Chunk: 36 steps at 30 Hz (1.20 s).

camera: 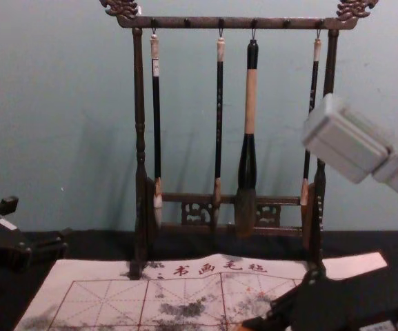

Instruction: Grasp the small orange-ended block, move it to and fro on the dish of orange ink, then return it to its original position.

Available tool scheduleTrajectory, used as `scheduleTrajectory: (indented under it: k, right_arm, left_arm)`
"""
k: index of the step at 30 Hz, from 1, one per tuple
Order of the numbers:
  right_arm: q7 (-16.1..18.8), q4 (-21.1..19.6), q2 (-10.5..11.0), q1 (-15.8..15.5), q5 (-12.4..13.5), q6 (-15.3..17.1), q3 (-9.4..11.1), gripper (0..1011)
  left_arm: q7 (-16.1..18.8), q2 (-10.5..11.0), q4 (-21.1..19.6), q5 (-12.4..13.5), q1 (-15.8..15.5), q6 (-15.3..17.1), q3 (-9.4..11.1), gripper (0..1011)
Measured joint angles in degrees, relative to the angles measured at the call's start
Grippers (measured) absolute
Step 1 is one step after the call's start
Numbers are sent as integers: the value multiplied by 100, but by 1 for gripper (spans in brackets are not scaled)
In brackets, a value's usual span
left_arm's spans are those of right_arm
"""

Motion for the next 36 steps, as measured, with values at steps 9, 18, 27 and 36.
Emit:
scheduleTrajectory:
  k: [9,18,27,36]
  right_arm:
    - [47,100,-97,132,-67,35,-153,84]
    - [-5,309,-258,277,-161,95,-219,85]
    - [-136,528,-390,380,-224,215,-159,84]
    - [-187,592,-401,390,-248,307,-79,84]
  left_arm:
    - [0,0,0,0,0,0,0,1002]
    - [0,0,0,0,0,0,0,1001]
    - [0,0,0,0,0,0,0,1001]
    - [0,0,0,0,0,0,0,1001]
